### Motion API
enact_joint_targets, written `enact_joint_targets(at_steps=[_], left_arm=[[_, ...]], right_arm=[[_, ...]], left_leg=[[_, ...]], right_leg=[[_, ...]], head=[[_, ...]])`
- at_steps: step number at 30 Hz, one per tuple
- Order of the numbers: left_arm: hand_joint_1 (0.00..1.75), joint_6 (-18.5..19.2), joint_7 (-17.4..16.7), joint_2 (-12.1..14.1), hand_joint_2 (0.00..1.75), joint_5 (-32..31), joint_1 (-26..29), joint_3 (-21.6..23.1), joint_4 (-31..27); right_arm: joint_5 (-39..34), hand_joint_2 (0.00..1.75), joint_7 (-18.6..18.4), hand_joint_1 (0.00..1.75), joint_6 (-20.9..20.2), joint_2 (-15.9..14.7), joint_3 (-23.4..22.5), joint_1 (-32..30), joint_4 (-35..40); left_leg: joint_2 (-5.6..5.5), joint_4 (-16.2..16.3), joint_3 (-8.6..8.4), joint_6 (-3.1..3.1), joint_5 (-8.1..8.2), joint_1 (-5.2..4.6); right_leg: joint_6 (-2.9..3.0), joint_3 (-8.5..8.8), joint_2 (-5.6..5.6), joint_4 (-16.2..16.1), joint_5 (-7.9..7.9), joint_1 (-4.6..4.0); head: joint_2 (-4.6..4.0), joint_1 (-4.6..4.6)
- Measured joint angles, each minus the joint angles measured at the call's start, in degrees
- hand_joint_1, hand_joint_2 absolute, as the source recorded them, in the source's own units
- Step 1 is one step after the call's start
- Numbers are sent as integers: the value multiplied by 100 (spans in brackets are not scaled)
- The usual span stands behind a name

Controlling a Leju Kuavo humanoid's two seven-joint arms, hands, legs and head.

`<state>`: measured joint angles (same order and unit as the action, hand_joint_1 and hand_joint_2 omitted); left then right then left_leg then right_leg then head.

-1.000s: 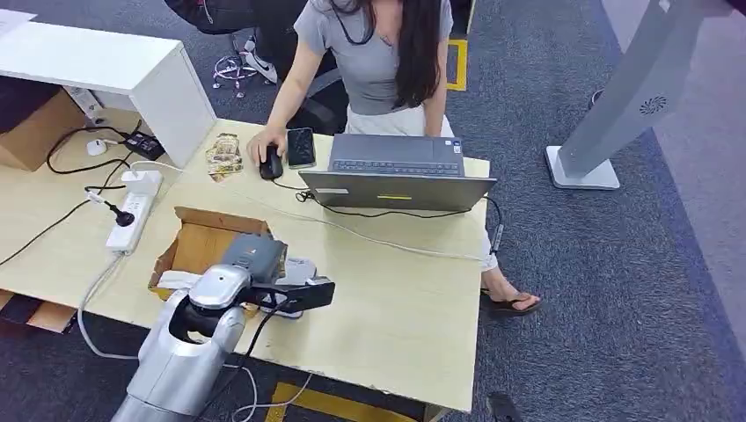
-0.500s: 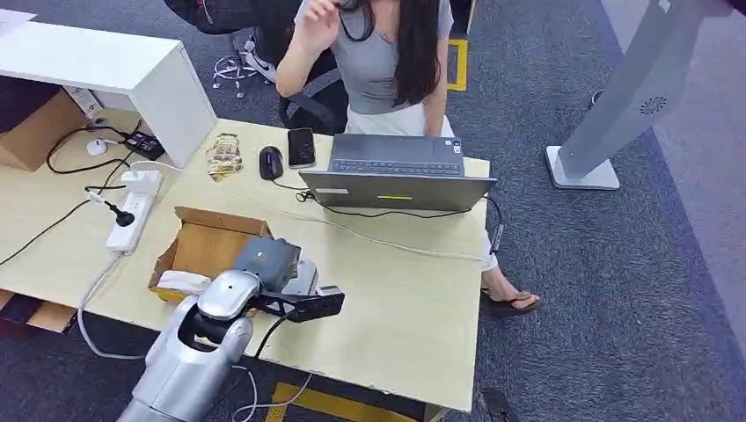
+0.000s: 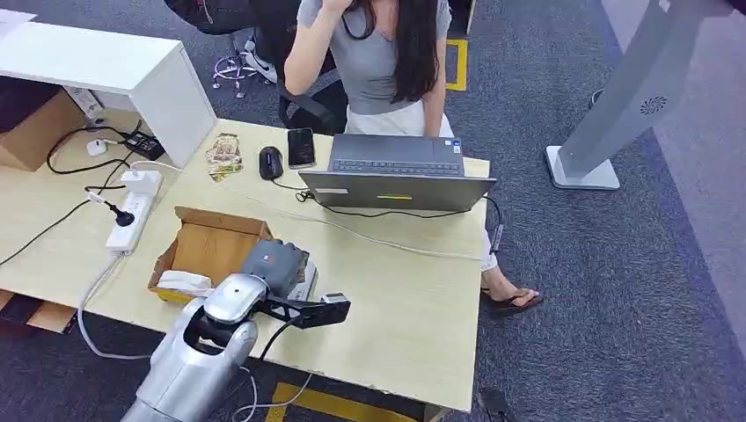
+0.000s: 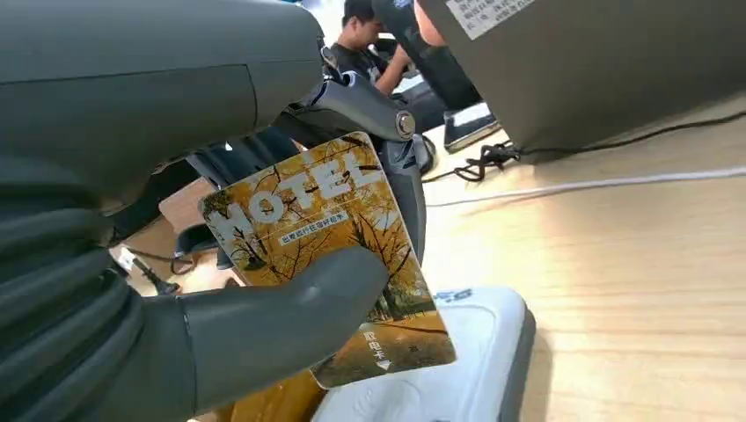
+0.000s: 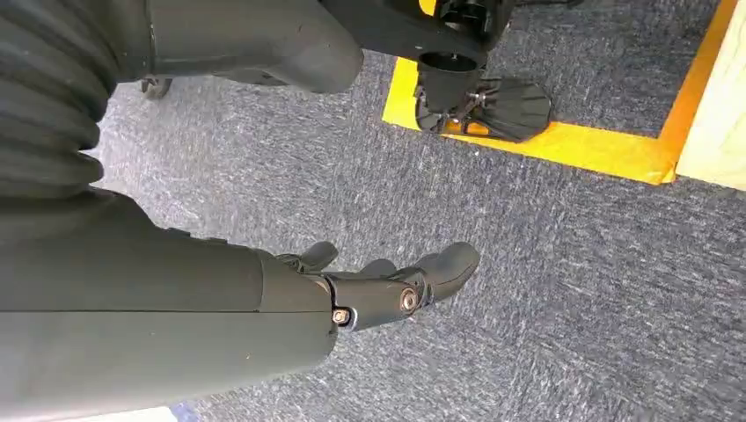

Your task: Pass the card to the sensor for recognition and then transmit it.

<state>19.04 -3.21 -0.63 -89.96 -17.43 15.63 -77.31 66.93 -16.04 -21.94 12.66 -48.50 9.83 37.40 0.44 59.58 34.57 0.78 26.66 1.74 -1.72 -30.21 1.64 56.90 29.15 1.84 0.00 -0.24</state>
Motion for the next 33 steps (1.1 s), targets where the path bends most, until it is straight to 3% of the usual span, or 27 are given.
enact_joint_targets(at_steps=[12,19,25,33], left_arm=[[175,-37,17,9,175,0,-5,297,293],[175,429,-260,7,175,4,-118,323,367],[175,468,-293,7,175,7,-169,323,431],[175,-712,-51,0,175,0,-254,323,350]], right_arm=[[-90,175,0,0,-20,9,146,8,-68],[-92,175,-59,0,2,9,166,42,-118],[-92,175,-59,0,57,9,175,93,-170],[-304,175,53,0,-19,9,164,-42,-81]], left_leg=[[0,0,1,0,0,0],[0,-1,-2,0,0,0],[0,-1,-6,1,-1,0],[-2,1,-2,0,-4,0]], right_leg=[[0,0,0,0,0,0],[0,3,0,1,0,0],[0,5,0,6,0,0],[1,-3,1,6,-1,0]], head=[[0,2],[0,0],[0,0],[0,-2]])
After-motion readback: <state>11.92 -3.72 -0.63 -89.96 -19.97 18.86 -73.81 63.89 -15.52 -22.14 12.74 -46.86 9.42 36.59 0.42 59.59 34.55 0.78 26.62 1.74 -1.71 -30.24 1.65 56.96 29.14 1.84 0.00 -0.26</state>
